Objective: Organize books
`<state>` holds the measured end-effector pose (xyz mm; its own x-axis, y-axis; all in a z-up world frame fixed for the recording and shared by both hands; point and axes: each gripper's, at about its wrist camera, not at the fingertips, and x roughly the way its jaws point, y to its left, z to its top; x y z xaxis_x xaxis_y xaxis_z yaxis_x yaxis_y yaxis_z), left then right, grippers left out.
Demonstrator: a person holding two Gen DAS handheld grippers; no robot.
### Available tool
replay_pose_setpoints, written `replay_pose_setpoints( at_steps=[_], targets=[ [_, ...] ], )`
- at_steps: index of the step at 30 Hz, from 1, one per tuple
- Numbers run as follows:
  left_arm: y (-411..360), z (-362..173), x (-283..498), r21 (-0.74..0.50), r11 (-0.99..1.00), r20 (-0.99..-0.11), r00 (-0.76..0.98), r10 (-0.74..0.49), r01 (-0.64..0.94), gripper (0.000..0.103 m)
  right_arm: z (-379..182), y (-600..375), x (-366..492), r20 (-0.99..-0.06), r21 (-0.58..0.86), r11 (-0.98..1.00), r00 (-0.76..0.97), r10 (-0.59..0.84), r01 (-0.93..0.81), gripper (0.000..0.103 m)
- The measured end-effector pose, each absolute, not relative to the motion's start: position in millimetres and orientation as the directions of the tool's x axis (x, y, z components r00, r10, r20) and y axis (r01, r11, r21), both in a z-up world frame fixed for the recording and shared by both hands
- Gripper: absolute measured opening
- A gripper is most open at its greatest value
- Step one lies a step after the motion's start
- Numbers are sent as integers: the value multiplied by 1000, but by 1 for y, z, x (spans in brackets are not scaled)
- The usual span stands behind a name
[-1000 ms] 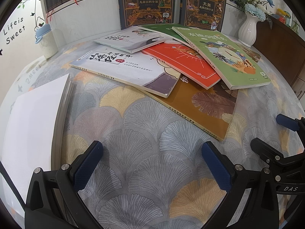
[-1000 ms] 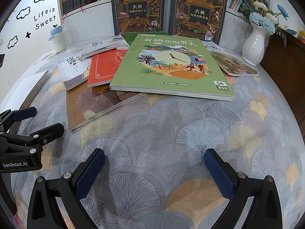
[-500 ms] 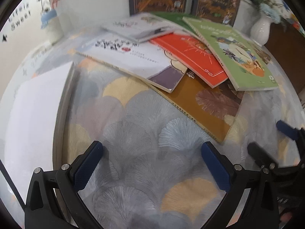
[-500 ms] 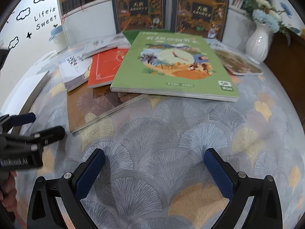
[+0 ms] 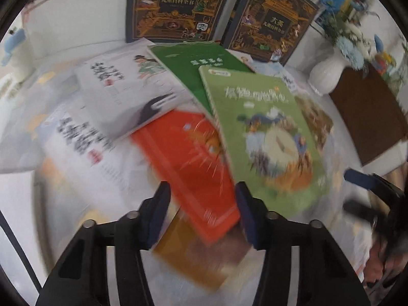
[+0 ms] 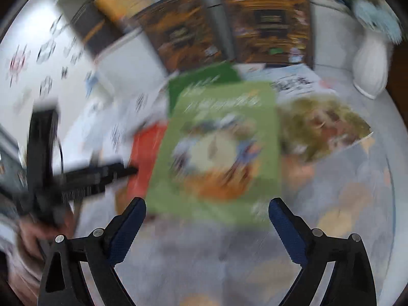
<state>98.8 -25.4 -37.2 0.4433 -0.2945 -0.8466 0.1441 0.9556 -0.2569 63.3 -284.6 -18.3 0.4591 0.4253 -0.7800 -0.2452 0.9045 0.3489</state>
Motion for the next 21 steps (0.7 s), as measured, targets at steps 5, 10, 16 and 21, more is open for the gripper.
replay_pose_setpoints(
  at_steps=[5, 10, 16, 21],
  targets=[
    [-46, -47, 120, -253, 954, -840, 452, -300, 161, 37, -60, -304, 128, -804, 445, 887, 380, 457, -126, 71],
    [-68, -46, 124, -241, 945, -840, 439, -317, 221, 37, -72, -287, 128, -816, 433, 889, 355, 456, -148, 75],
    [-76, -44, 106, -191, 935, -855, 417, -308, 300, 38, -74, -280, 104, -838, 414, 894, 313, 448, -169, 81],
    [-70, -44, 42, -128, 923, -866, 412, -282, 364, 38, -75, -267, 51, -845, 420, 881, 259, 468, -220, 81]
  ],
)
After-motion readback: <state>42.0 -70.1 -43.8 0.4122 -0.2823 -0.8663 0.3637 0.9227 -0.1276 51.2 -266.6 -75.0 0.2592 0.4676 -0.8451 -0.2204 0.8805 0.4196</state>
